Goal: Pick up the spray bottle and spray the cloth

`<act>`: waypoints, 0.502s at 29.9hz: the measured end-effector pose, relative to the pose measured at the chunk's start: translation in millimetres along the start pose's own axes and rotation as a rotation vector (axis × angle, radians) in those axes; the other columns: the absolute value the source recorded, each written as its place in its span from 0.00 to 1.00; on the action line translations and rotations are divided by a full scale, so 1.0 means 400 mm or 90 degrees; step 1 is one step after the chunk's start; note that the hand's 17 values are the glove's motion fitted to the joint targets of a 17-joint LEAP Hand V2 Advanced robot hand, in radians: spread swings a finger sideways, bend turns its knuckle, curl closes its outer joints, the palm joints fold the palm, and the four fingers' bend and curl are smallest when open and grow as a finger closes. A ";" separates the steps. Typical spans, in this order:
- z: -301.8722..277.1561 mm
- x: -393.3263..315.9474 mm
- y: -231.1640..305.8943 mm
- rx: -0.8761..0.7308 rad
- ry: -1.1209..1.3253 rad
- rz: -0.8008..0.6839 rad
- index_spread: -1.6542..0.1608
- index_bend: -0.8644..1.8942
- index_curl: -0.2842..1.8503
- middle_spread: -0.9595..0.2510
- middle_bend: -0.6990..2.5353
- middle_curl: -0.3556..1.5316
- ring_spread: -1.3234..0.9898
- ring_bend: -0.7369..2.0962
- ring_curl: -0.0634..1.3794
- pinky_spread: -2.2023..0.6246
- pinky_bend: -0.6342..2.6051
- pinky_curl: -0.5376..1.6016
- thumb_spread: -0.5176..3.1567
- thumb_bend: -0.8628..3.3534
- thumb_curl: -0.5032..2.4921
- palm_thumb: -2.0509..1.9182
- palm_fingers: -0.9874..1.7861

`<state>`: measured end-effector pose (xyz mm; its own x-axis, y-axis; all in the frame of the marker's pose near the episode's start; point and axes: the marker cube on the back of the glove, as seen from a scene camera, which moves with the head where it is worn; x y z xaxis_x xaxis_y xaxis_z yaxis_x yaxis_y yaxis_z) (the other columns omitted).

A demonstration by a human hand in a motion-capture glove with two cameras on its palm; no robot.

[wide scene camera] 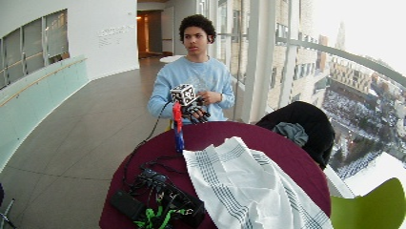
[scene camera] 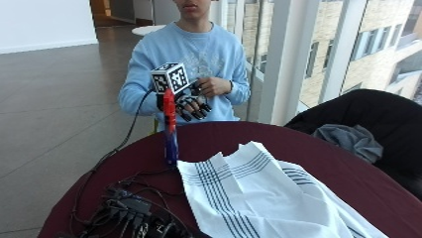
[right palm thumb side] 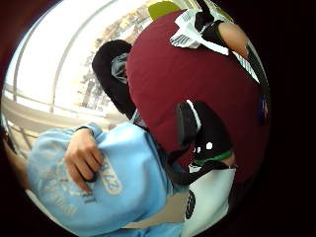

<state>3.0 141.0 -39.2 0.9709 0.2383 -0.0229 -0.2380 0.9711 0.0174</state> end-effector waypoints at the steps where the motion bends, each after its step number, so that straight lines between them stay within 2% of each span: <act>1: -0.004 0.004 0.013 0.005 -0.004 0.008 0.71 0.37 0.29 0.74 0.28 0.39 0.56 0.32 0.21 0.83 0.27 0.41 0.48 0.23 0.29 0.69 0.60; 10: -0.044 0.069 0.124 0.139 -0.181 0.088 0.70 0.35 0.28 0.74 0.28 0.39 0.56 0.33 0.22 0.83 0.28 0.42 0.48 0.22 0.29 0.70 0.60; 15: -0.066 0.113 0.139 0.201 -0.289 0.177 0.69 0.35 0.27 0.74 0.28 0.39 0.56 0.34 0.23 0.83 0.29 0.42 0.48 0.21 0.29 0.70 0.59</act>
<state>33.1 206.0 -65.6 0.8041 0.3862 0.4519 -0.5323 0.8063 0.2580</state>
